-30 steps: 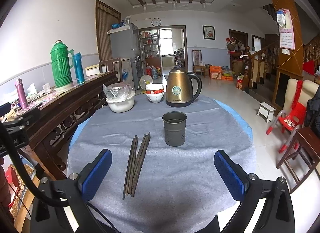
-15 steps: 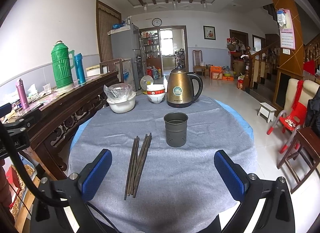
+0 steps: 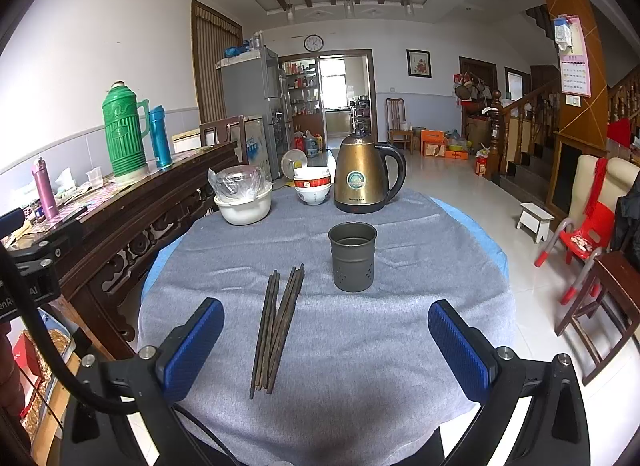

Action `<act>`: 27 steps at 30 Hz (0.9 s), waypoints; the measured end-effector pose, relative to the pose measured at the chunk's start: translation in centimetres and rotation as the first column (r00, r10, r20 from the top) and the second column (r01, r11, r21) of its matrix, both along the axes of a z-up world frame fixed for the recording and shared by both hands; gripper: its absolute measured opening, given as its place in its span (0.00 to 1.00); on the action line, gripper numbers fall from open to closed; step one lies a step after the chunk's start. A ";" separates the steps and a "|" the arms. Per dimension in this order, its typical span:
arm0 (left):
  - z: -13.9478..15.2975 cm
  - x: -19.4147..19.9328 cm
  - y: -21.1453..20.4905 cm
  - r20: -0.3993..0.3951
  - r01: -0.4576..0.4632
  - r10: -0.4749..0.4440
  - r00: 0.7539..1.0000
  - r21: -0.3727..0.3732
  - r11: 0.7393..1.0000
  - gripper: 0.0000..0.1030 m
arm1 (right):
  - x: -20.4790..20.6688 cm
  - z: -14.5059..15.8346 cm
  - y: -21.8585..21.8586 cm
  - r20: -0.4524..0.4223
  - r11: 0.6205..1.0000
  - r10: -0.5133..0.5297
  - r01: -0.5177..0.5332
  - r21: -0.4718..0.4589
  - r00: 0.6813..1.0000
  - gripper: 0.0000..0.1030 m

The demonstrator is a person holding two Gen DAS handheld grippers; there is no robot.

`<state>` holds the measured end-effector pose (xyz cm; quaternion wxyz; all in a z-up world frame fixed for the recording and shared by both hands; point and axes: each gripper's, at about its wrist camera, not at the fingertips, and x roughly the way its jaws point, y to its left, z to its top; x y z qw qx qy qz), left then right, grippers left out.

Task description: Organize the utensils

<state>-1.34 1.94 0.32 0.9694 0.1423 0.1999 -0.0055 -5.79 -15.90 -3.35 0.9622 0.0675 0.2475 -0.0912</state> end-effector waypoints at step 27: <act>-0.2 0.0 0.2 -0.009 0.006 -0.006 1.000 -0.004 1.000 1.00 | 0.0 -0.1 0.1 -0.003 1.000 0.002 -0.002 0.001 1.000 1.00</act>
